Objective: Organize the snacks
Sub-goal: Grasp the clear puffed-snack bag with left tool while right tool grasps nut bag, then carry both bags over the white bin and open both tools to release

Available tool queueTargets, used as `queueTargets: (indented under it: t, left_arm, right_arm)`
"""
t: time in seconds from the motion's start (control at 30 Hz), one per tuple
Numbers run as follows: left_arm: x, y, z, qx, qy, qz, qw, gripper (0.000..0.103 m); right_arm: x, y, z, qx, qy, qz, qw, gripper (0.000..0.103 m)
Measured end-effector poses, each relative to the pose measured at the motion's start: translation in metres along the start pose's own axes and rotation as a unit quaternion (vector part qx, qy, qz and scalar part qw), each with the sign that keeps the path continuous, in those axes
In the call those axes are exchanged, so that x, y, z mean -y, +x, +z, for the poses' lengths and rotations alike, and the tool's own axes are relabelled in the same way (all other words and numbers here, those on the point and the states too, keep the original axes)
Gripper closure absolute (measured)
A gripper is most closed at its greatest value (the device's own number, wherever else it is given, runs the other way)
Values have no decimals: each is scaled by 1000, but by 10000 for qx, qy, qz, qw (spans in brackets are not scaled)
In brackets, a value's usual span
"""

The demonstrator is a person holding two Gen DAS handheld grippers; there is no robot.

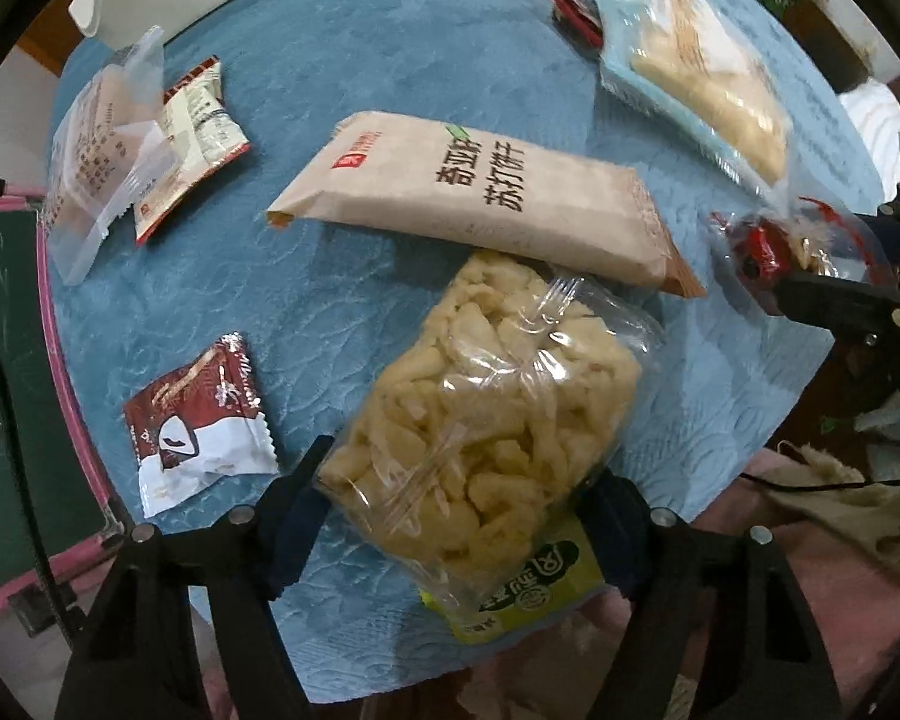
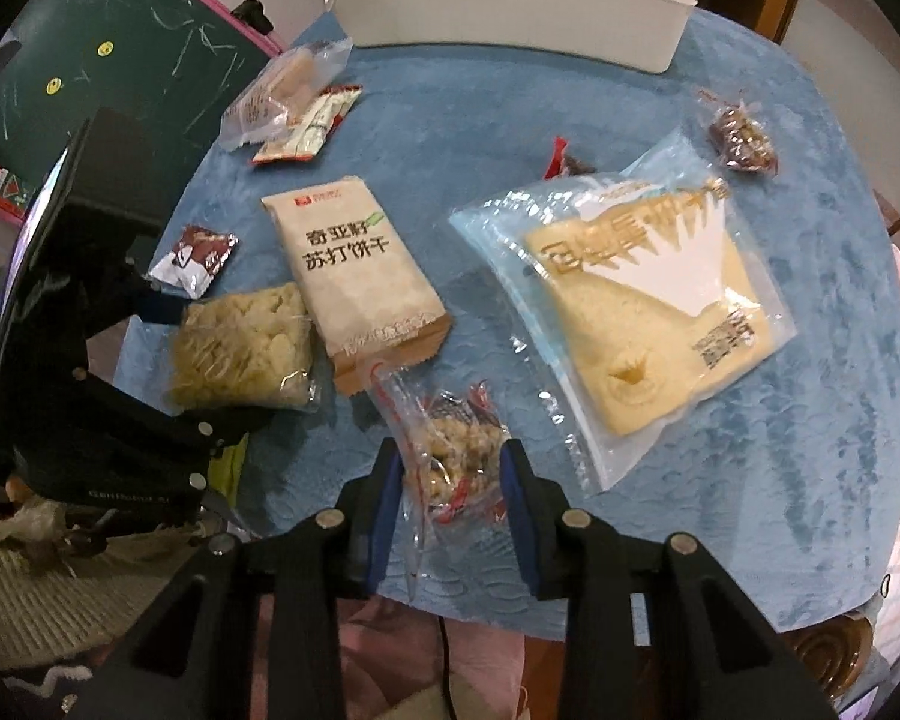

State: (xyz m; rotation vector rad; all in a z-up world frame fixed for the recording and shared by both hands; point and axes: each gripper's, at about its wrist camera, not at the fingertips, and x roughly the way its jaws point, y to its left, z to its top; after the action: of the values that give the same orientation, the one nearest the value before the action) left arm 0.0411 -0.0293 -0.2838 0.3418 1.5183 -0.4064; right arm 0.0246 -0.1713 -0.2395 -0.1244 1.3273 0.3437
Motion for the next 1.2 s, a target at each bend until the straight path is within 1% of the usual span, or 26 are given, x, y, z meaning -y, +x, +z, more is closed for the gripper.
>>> queueTargets:
  t: [0.13, 0.23, 0.3, 0.43, 0.47, 0.53, 0.6, 0.63, 0.7, 0.77, 0.8, 0.97, 1.0, 1.07, 1.2]
  left_arm:
    - [-1, -12, 1, 160, 92, 81, 9998, 30]
    - [-2, -29, 3, 313, 115, 55, 9994, 30]
    - [-7, -44, -1, 510, 103, 8, 9986, 30]
    - [-15, -82, 11, 1002, 9, -20, 9950, 30]
    - [-18, -97, 18, 1192, -46, -8, 9929, 30]
    - [-21, -120, 35, 1443, -134, 16, 9894, 30]
    - [-25, -147, 51, 1756, -259, 52, 9841, 30]
    - [-30, -157, 58, 1873, -302, 58, 9818, 30]
    - [-38, -182, 76, 2172, -408, 106, 9752, 30]
    - [-41, -202, 90, 2385, -510, 144, 9697, 30]
    - [-45, -216, 100, 2543, -599, 168, 9651, 30]
    - [-66, -259, 142, 2899, -1067, 310, 9506, 30]
    - [-65, -265, 148, 2942, -1144, 335, 9483, 30]
    - [-74, -273, 164, 3029, -1295, 405, 9433, 30]
    - [-96, -280, 199, 3037, -1562, 553, 9383, 30]
  right_arm:
    - [4, -14, 3, 159, 50, 9, 9999, 70]
    - [8, -29, 8, 332, 67, 34, 9994, 70]
    - [10, -38, 13, 441, 66, 64, 9990, 70]
    - [15, -63, 32, 790, 94, 123, 9968, 70]
    - [17, -71, 39, 905, 121, 151, 9957, 70]
    - [22, -85, 55, 1114, 150, 220, 9934, 70]
    - [26, -98, 69, 1293, 144, 256, 9912, 70]
    - [28, -109, 80, 1436, 123, 280, 9892, 70]
    - [33, -124, 95, 1629, 85, 316, 9861, 70]
    - [38, -144, 116, 1884, 16, 361, 9814, 70]
    - [39, -151, 123, 1962, -12, 369, 9799, 70]
    - [49, -187, 173, 2476, -177, 390, 9679, 70]
    - [53, -193, 184, 2580, -181, 380, 9652, 70]
    - [62, -196, 206, 2690, -175, 353, 9623, 70]
    - [78, -198, 249, 2729, -48, 326, 9615, 70]
